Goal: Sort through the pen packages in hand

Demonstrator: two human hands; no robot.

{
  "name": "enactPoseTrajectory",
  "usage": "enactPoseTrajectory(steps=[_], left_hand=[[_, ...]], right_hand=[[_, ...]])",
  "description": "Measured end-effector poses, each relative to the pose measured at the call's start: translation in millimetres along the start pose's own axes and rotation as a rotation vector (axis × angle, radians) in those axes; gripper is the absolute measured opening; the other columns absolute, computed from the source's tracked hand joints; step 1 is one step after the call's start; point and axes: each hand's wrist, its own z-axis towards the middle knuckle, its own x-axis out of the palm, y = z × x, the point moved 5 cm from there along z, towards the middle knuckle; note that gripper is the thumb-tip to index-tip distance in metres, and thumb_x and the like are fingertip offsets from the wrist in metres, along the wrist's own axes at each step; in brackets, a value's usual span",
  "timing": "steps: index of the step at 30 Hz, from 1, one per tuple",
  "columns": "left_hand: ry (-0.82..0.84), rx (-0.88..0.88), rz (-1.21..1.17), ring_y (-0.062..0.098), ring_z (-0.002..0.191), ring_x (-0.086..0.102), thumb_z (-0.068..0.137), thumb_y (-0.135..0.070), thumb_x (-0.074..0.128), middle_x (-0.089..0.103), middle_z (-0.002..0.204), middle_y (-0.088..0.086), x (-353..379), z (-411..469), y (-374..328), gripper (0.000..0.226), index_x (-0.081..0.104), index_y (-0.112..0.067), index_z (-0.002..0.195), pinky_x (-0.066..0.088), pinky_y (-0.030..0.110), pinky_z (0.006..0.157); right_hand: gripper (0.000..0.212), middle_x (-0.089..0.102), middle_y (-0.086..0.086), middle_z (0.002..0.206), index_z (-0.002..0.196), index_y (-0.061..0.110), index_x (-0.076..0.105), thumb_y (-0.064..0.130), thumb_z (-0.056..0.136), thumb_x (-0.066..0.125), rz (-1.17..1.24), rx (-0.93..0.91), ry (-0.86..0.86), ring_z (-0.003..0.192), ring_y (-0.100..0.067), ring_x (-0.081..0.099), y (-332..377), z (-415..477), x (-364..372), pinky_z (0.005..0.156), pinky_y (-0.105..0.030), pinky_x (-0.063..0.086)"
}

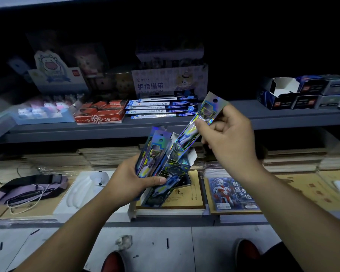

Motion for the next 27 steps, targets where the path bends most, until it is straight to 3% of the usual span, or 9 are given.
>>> enactPoseTrajectory(steps=[4,7,11,13,18,23,27], left_hand=[[0.011,-0.002,-0.005,0.011,0.1,0.074,0.073,-0.019,0.089,0.078,0.107,-0.008,1.1,-0.5,0.6,0.049,0.068,-0.022,0.117,0.057,0.039,0.094],[0.016,0.004,-0.008,0.01,0.1,0.074,0.074,-0.018,0.089,0.078,0.107,-0.008,0.7,-0.8,-0.2,0.049,0.068,-0.022,0.117,0.058,0.037,0.093],[-0.008,-0.004,-0.045,0.01,0.095,0.075,0.074,-0.016,0.088,0.079,0.102,-0.008,-1.2,-1.3,-2.5,0.043,0.068,-0.021,0.112,0.06,0.033,0.088],[-0.007,-0.006,-0.054,0.011,0.096,0.076,0.074,-0.015,0.088,0.079,0.102,-0.007,-1.7,-1.2,-2.6,0.044,0.069,-0.021,0.113,0.059,0.034,0.088],[-0.017,-0.004,-0.061,0.013,0.097,0.076,0.073,-0.016,0.088,0.079,0.103,-0.006,-3.1,-0.4,-2.5,0.045,0.069,-0.02,0.114,0.059,0.038,0.09],[-0.031,0.002,-0.061,0.013,0.097,0.076,0.072,-0.015,0.089,0.079,0.103,-0.006,-5.0,0.0,-1.4,0.045,0.069,-0.019,0.113,0.058,0.039,0.092],[-0.033,0.001,-0.061,0.012,0.096,0.076,0.073,-0.016,0.088,0.079,0.102,-0.007,-5.1,-0.3,-2.4,0.045,0.069,-0.02,0.113,0.059,0.039,0.091]], right_hand=[[0.013,0.067,-0.017,0.069,0.103,0.021,0.063,0.02,0.094,0.073,-0.059,-0.074,-0.021,0.061,-0.036,0.063,1.6,1.2,-3.1,0.055,-0.035,0.05],[0.017,0.066,-0.021,0.074,0.103,0.009,0.061,0.021,0.095,0.071,-0.106,-0.113,-0.025,0.061,-0.039,0.061,3.9,3.3,-7.8,0.054,-0.049,0.051],[0.017,0.065,-0.02,0.071,0.101,0.009,0.06,0.021,0.095,0.071,-0.148,-0.15,-0.027,0.06,-0.037,0.062,6.4,5.3,-14.0,0.055,-0.051,0.052],[0.013,0.065,-0.018,0.071,0.1,0.016,0.061,0.022,0.095,0.071,-0.127,-0.146,-0.024,0.059,-0.035,0.063,9.2,4.9,-13.2,0.055,-0.049,0.053],[0.017,0.068,0.008,0.067,0.093,0.02,0.061,0.007,0.094,0.071,0.079,-0.062,-0.104,0.049,-0.007,0.06,16.1,6.2,-15.4,0.049,-0.019,0.044],[0.017,0.064,0.004,0.068,0.091,0.011,0.059,-0.002,0.093,0.069,0.226,-0.018,-0.154,0.044,-0.009,0.053,20.0,6.8,-15.9,0.044,-0.019,0.041],[0.02,0.065,0.002,0.072,0.089,0.016,0.059,-0.002,0.093,0.069,0.218,0.009,-0.128,0.046,-0.01,0.053,18.6,5.1,-11.8,0.045,-0.02,0.042]])
